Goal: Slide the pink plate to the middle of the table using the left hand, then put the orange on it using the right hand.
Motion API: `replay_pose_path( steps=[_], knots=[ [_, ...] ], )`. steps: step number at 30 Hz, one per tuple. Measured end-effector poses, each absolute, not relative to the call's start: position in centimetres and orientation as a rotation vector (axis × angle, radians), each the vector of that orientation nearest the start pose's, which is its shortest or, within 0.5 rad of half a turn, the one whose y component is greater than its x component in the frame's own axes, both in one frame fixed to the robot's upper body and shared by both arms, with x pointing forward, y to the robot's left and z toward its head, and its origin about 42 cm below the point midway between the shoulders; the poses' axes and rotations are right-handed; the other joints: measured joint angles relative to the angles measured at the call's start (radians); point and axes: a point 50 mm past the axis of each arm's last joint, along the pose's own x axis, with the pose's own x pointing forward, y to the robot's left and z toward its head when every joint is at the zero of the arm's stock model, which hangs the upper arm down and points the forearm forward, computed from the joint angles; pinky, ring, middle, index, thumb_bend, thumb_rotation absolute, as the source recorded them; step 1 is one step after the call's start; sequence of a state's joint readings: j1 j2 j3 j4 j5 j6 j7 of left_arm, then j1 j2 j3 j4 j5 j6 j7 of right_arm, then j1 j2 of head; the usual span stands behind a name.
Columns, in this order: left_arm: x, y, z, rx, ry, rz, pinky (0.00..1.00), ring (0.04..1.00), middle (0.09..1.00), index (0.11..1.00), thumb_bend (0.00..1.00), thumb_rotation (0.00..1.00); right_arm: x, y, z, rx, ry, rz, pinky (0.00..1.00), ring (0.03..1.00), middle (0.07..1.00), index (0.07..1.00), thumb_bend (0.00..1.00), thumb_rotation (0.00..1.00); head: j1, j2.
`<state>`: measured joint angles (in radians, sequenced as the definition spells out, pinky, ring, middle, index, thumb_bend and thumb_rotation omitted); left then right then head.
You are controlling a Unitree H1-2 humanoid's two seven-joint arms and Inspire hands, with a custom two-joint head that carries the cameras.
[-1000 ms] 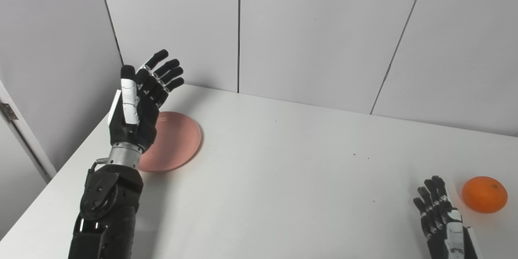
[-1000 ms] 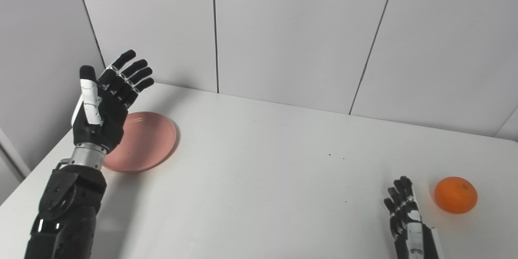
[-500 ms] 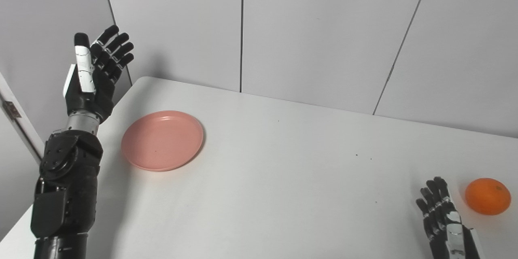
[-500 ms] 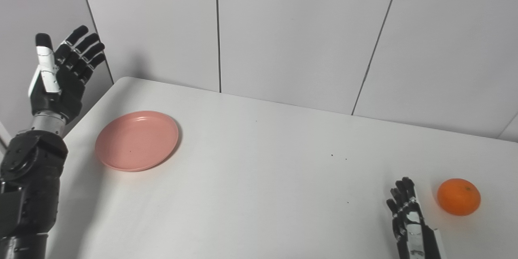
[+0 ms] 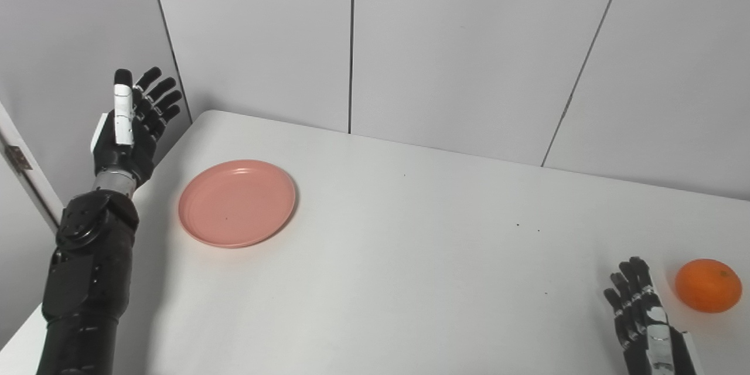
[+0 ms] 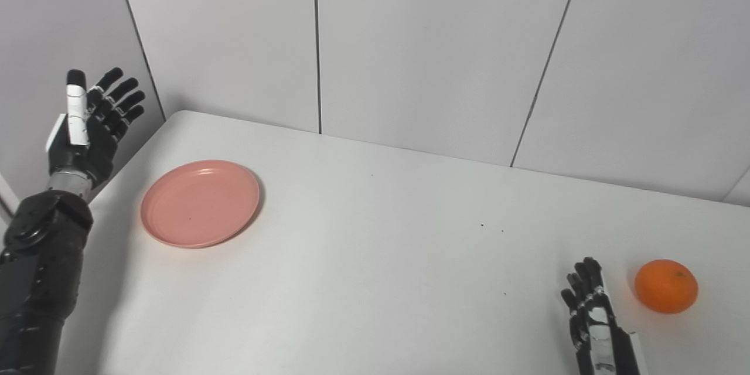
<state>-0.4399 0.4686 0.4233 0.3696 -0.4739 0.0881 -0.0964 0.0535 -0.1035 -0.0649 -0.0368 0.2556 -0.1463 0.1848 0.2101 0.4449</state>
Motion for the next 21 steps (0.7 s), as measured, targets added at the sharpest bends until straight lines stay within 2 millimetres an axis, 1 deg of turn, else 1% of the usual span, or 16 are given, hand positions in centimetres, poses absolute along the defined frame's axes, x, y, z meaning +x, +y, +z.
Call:
replay_pose_path(
  steps=[3, 8, 11, 13, 15, 18, 21],
  knots=[
    [39.5, 46.2, 21.5, -0.178, -0.188, 0.304, 0.81, 0.840, 0.857, 0.860, 0.98, 0.89, 26.4, -25.8, 10.6, 0.129, -0.156, 0.098, 1.00, 1.000, 0.987, 0.982, 0.84, 0.91, -0.003, 0.005],
    [39.8, 46.5, 19.5, -0.169, -0.141, 0.330, 0.76, 0.815, 0.848, 0.846, 0.97, 0.89, 26.4, -25.8, 10.6, 0.129, -0.156, 0.099, 1.00, 1.000, 0.985, 0.982, 0.84, 0.91, -0.003, 0.006],
    [39.8, 46.6, 18.2, -0.169, -0.101, 0.351, 0.77, 0.813, 0.847, 0.845, 0.98, 0.88, 26.4, -25.8, 10.6, 0.129, -0.157, 0.099, 1.00, 1.000, 0.986, 0.984, 0.84, 0.91, -0.003, 0.009],
    [39.9, 46.7, 17.8, -0.174, -0.087, 0.362, 0.80, 0.829, 0.845, 0.837, 0.98, 0.88, 26.4, -25.8, 10.6, 0.128, -0.157, 0.099, 1.00, 1.000, 0.984, 0.983, 0.84, 0.91, -0.003, 0.011],
    [40.1, 46.8, 17.6, -0.181, -0.082, 0.368, 0.81, 0.831, 0.842, 0.835, 0.98, 0.88, 26.4, -25.8, 10.6, 0.128, -0.156, 0.099, 1.00, 1.000, 0.984, 0.982, 0.84, 0.91, -0.006, 0.012],
    [40.4, 46.8, 17.5, -0.184, -0.091, 0.369, 0.81, 0.820, 0.827, 0.845, 0.99, 0.87, 26.4, -25.8, 10.6, 0.128, -0.156, 0.099, 1.00, 0.993, 0.975, 0.973, 0.85, 0.91, -0.006, 0.012],
    [40.4, 46.8, 16.8, -0.188, -0.073, 0.369, 0.79, 0.808, 0.818, 0.840, 1.00, 0.86, 26.4, -25.8, 10.6, 0.128, -0.156, 0.099, 1.00, 0.991, 0.974, 0.971, 0.85, 0.90, -0.006, 0.015]
  ],
)
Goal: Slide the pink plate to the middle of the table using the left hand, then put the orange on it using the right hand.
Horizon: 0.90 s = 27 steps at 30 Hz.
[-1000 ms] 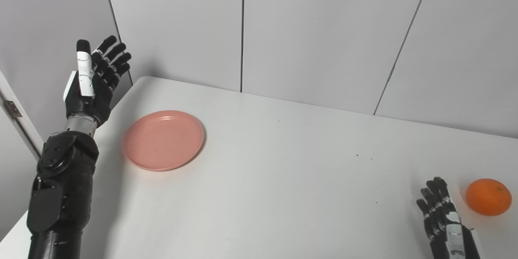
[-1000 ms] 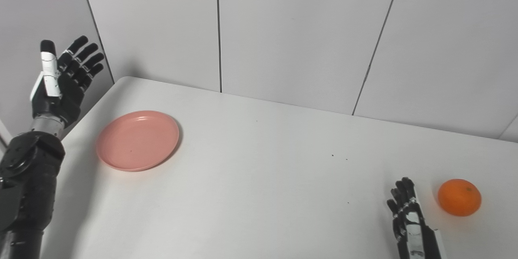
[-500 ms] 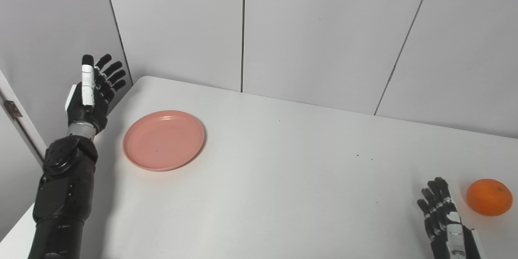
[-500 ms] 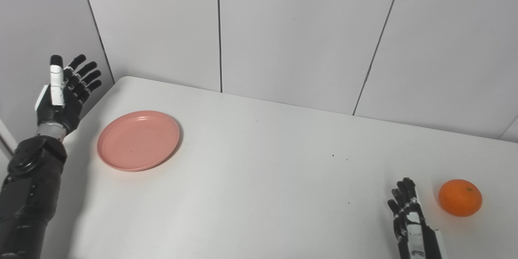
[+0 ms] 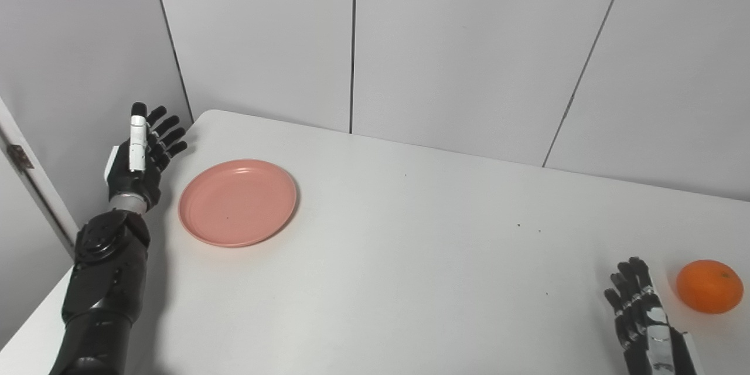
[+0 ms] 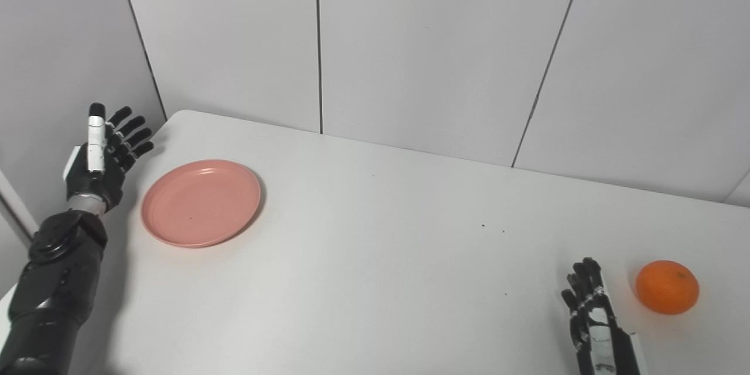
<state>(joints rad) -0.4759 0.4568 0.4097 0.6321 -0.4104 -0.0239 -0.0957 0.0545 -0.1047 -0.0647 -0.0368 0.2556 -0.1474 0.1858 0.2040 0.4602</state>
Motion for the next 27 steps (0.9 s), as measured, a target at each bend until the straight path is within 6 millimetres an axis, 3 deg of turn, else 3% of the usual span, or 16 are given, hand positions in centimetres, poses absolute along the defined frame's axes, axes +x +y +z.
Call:
replay_pose_path(
  steps=[5, 11, 15, 20, 27],
  knots=[
    [40.3, 47.0, 14.9, -0.194, -0.056, 0.381, 0.74, 0.761, 0.790, 0.802, 1.00, 0.82, 26.4, -25.8, 10.6, 0.128, -0.155, 0.100, 1.00, 0.988, 0.974, 0.969, 0.84, 0.90, 0.000, 0.005],
    [40.6, 47.0, 14.6, -0.203, -0.072, 0.365, 0.77, 0.785, 0.796, 0.807, 1.00, 0.81, 26.3, -25.9, 10.6, 0.127, -0.156, 0.100, 1.00, 0.986, 0.969, 0.962, 0.85, 0.89, -0.003, 0.006],
    [40.6, 46.8, 14.5, -0.204, -0.074, 0.341, 0.74, 0.773, 0.774, 0.754, 1.00, 0.80, 26.3, -25.9, 10.6, 0.128, -0.156, 0.100, 1.00, 0.982, 0.965, 0.959, 0.85, 0.88, -0.005, 0.008],
    [40.6, 46.4, 13.8, -0.186, -0.086, 0.327, 0.74, 0.747, 0.766, 0.800, 1.00, 0.83, 26.3, -25.9, 10.6, 0.128, -0.156, 0.100, 1.00, 0.981, 0.967, 0.962, 0.85, 0.88, -0.009, 0.009],
    [40.6, 46.2, 13.3, -0.154, -0.101, 0.312, 0.71, 0.739, 0.753, 0.790, 1.00, 0.83, 26.3, -25.9, 10.6, 0.128, -0.159, 0.100, 1.00, 0.971, 0.953, 0.951, 0.85, 0.87, -0.015, 0.012]
  ],
)
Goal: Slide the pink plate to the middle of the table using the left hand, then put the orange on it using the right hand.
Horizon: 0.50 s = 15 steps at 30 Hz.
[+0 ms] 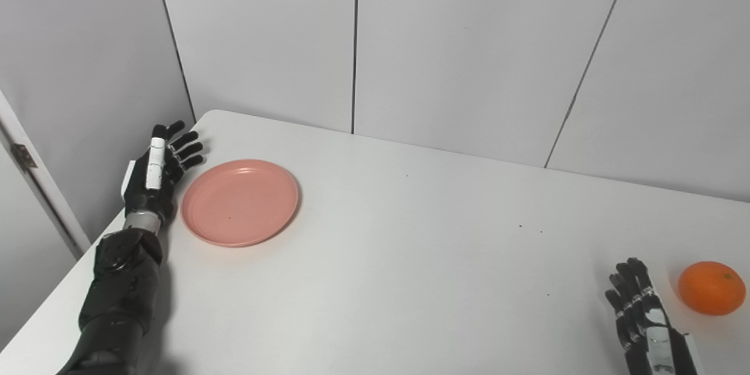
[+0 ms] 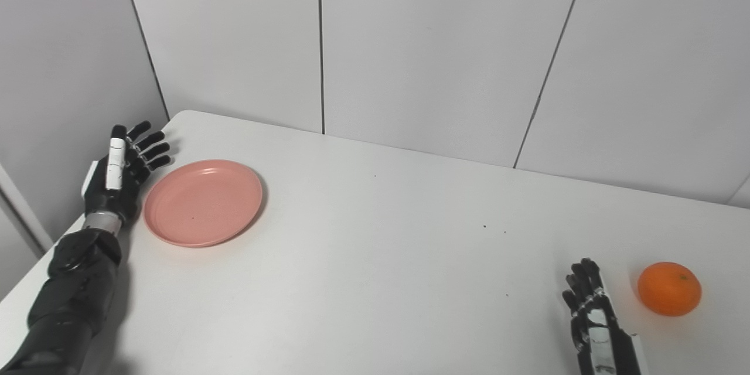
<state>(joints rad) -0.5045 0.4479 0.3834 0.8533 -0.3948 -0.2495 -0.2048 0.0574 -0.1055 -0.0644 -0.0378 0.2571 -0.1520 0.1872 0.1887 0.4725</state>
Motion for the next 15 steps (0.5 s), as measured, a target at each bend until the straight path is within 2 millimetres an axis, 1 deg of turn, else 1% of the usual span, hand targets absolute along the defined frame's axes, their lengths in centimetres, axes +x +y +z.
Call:
replay_pose_path(
  steps=[2, 4, 7, 9, 10, 15],
  knots=[
    [40.5, 46.0, 13.4, -0.150, -0.108, 0.303, 0.72, 0.750, 0.766, 0.789, 1.00, 0.84, 26.3, -25.9, 10.6, 0.127, -0.161, 0.100, 1.00, 0.971, 0.954, 0.953, 0.85, 0.88, 0.000, 0.000],
    [40.0, 45.3, 13.3, -0.145, -0.116, 0.284, 0.72, 0.750, 0.768, 0.785, 1.00, 0.85, 26.3, -25.9, 10.6, 0.126, -0.162, 0.099, 1.00, 0.972, 0.956, 0.954, 0.85, 0.88, 0.000, 0.000],
    [39.4, 43.7, 13.3, -0.137, -0.112, 0.258, 0.78, 0.791, 0.796, 0.804, 1.00, 0.86, 26.3, -25.9, 10.6, 0.126, -0.162, 0.099, 1.00, 0.974, 0.960, 0.957, 0.84, 0.88, 0.000, 0.002],
    [38.9, 42.7, 13.3, -0.120, -0.110, 0.240, 0.79, 0.795, 0.798, 0.808, 1.00, 0.87, 26.3, -25.9, 10.6, 0.126, -0.162, 0.099, 1.00, 0.975, 0.960, 0.957, 0.84, 0.87, -0.002, 0.002],
    [38.7, 42.3, 13.2, -0.116, -0.107, 0.235, 0.81, 0.811, 0.813, 0.824, 0.98, 0.88, 26.3, -25.9, 10.6, 0.126, -0.163, 0.099, 1.00, 0.972, 0.959, 0.955, 0.84, 0.87, -0.003, 0.003],
    [38.2, 41.4, 13.3, -0.097, -0.087, 0.213, 0.85, 0.844, 0.855, 0.826, 0.96, 0.89, 26.2, -25.8, 10.6, 0.127, -0.164, 0.099, 1.00, 0.971, 0.957, 0.956, 0.83, 0.87, -0.006, 0.005]
  ],
)
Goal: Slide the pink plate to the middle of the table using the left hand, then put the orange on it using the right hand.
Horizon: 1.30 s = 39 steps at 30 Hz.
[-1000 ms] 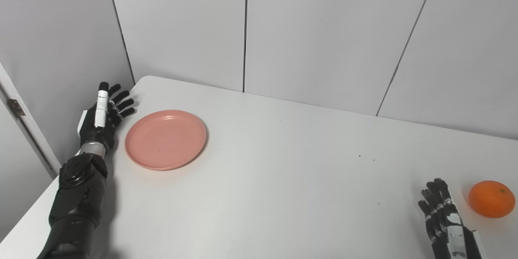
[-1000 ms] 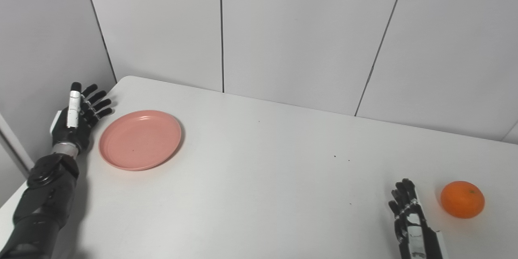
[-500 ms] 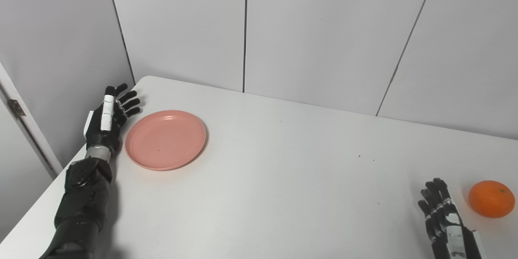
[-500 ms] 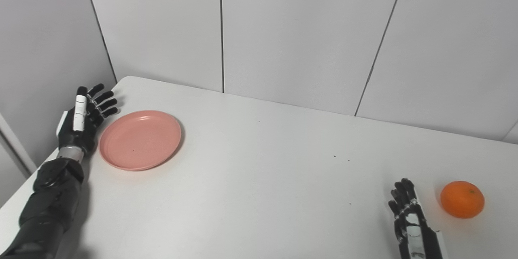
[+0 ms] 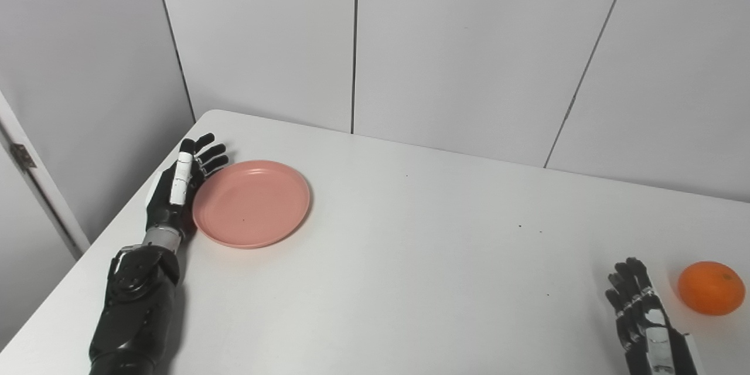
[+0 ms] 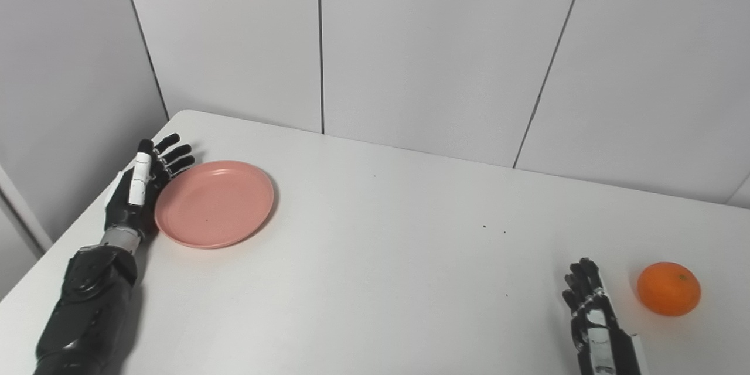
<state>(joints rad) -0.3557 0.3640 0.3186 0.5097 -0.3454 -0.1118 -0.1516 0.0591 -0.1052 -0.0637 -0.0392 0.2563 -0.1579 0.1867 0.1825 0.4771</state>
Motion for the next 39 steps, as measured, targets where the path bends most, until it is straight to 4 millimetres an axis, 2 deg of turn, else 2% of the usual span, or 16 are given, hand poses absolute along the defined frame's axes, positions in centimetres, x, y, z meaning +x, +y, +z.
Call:
replay_pose_path(
  steps=[7, 20, 26, 33, 39],
  knots=[
    [38.1, 41.1, 13.2, -0.093, -0.084, 0.182, 0.85, 0.850, 0.851, 0.837, 0.92, 0.91, 26.2, -25.8, 10.6, 0.127, -0.166, 0.098, 1.00, 0.976, 0.960, 0.958, 0.82, 0.87, 0.000, 0.002],
    [37.7, 40.1, 13.2, -0.096, -0.084, 0.150, 0.81, 0.823, 0.844, 0.842, 0.94, 0.91, 26.2, -25.8, 10.6, 0.127, -0.166, 0.098, 1.00, 0.975, 0.958, 0.956, 0.80, 0.87, -0.002, 0.000],
    [37.9, 38.9, 13.1, -0.108, -0.087, 0.131, 0.81, 0.818, 0.850, 0.856, 0.93, 0.90, 26.2, -25.8, 10.6, 0.125, -0.166, 0.099, 1.00, 0.973, 0.958, 0.956, 0.81, 0.87, -0.005, 0.002],
    [38.1, 38.4, 13.4, -0.110, -0.071, 0.137, 0.77, 0.785, 0.811, 0.834, 0.95, 0.89, 26.2, -25.8, 10.6, 0.123, -0.165, 0.099, 1.00, 0.976, 0.962, 0.958, 0.80, 0.87, -0.006, 0.000],
    [38.4, 36.6, 13.5, -0.124, -0.062, 0.109, 0.79, 0.792, 0.807, 0.831, 0.96, 0.88, 26.2, -25.7, 10.6, 0.122, -0.166, 0.101, 1.00, 0.978, 0.962, 0.958, 0.79, 0.88, -0.012, 0.002]
  ],
)
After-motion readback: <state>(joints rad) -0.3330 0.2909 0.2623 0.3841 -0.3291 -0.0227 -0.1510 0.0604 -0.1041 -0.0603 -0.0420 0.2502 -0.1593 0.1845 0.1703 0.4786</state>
